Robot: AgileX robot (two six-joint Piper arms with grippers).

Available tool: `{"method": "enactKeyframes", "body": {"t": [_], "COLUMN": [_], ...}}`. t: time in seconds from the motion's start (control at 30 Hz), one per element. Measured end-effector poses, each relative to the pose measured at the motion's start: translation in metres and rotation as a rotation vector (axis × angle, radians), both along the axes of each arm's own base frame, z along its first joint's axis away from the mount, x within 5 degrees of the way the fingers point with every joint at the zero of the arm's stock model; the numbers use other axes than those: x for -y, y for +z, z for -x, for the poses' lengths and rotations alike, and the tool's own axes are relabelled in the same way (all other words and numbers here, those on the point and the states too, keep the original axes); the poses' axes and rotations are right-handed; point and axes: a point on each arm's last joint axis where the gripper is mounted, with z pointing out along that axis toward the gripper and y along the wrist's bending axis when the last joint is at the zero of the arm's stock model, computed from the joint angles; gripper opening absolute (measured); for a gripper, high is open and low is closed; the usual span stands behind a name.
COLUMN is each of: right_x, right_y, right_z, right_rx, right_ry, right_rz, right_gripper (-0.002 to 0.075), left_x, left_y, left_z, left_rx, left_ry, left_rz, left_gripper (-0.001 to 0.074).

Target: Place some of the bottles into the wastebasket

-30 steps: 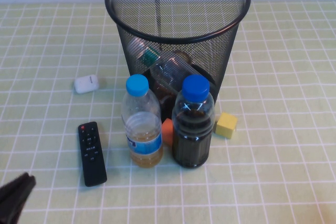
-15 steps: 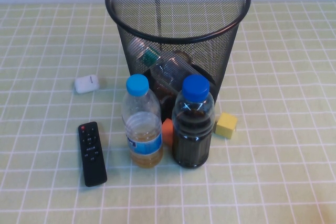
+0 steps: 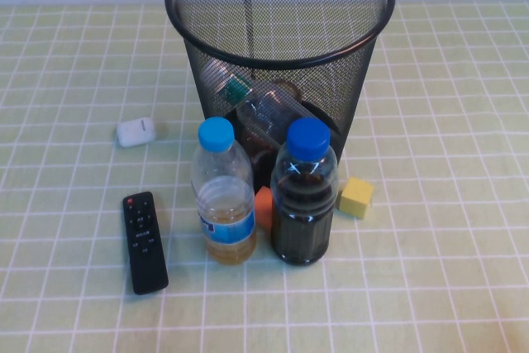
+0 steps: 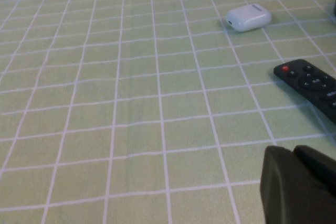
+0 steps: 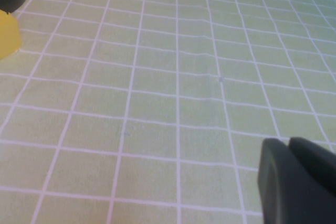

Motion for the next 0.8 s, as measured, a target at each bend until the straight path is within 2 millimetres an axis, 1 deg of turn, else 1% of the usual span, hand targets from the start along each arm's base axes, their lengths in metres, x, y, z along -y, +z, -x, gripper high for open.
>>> {"method": "enactKeyframes", "body": {"t": [0.8], "right_x": [0.0], "right_y": [0.0], "right_z": [0.0], "right_rx": [0.0], "right_ry": [0.0], "right_rz": [0.0], "right_gripper": [-0.0006], "left_x": [-0.0004], "left_y": [-0.0002], "left_z": [0.0001], "left_rx": [0.0], "left_ry": [0.001], "left_rz": [-0.013], "left_gripper": [-0.0004]}}
